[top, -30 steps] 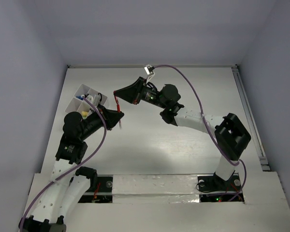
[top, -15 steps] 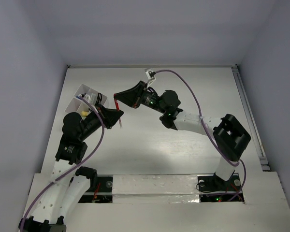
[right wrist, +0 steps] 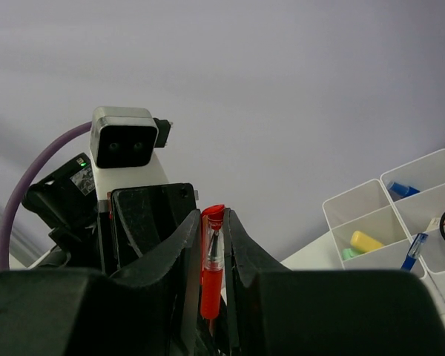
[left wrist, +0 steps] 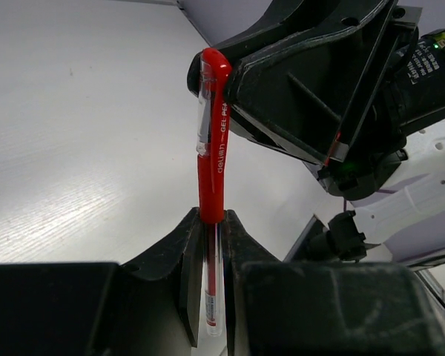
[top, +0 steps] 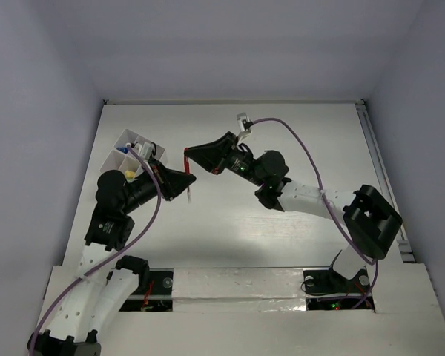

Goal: Sort the stationery into containers
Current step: Close the pen cap on the pen.

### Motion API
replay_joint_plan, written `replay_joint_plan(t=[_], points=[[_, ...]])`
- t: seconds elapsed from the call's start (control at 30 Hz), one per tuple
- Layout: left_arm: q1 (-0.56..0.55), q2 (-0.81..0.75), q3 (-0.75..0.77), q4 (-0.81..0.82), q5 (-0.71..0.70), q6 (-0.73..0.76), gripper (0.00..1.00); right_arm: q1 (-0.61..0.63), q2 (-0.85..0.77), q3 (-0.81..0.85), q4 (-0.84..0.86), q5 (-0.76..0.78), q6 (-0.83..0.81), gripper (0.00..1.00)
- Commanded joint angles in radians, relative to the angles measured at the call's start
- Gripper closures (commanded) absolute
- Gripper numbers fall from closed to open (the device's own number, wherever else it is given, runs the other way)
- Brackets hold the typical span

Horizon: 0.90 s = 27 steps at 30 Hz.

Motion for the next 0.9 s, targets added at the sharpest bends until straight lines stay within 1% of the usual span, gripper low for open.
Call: replay_joint_plan(t=[0.0, 0.23, 0.43, 0.57, 0.73, 0.83, 0.87], points=[[0.015, -0.007, 0.116, 0.184, -0.038, -0.047, 1.0, 0.04, -0.015, -0.073, -0.064, -0.061, -0.05, 1.0], [0.015, 0.021, 0.178, 0.181, -0.029, -0.039, 1.0, 0.08, -0.015, -0.14, -0.084, -0.096, -0.045, 1.0], [0.015, 0.046, 0.227, 0.169, -0.024, -0.024, 1.0, 0.089, -0.027, -0.241, -0.036, -0.101, -0.007, 1.0], [0.015, 0.066, 0.248, 0.167, -0.021, -0.024, 1.0, 0.1, -0.044, -0.282, -0.038, -0.11, -0.004, 1.0], [0.015, 0.076, 0.21, 0.197, 0.014, -0.051, 1.0, 0.109, -0.07, -0.295, -0.026, -0.113, 0.007, 1.0], [0.015, 0.063, 0.176, 0.164, 0.02, -0.036, 1.0, 0.098, -0.102, -0.28, -0.038, -0.113, 0.009, 1.0], [0.015, 0.05, 0.172, 0.137, 0.02, -0.027, 1.0, 0.086, -0.126, -0.277, -0.048, -0.119, 0.006, 0.96]])
